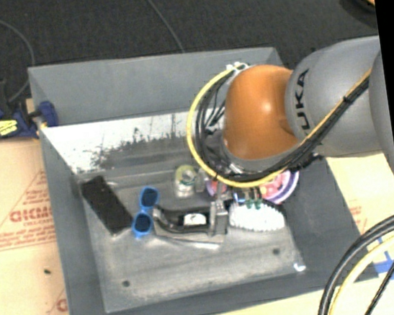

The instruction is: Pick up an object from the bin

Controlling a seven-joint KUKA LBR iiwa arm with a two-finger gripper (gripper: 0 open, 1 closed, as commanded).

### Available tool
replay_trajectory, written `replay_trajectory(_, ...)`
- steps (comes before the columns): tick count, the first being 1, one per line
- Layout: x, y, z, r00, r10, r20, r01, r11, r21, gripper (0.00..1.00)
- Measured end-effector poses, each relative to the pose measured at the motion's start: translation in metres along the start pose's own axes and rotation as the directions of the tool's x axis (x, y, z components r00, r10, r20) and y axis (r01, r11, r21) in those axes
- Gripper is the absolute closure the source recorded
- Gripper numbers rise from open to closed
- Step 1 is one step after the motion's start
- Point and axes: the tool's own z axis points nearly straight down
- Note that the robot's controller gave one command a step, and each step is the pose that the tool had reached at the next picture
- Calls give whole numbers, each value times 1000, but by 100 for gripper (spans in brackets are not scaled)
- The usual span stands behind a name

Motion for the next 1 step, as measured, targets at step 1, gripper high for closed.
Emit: replay_trajectory(1, -18, -18, 60, 965, -260, -16, 260, 965, -1, 0)
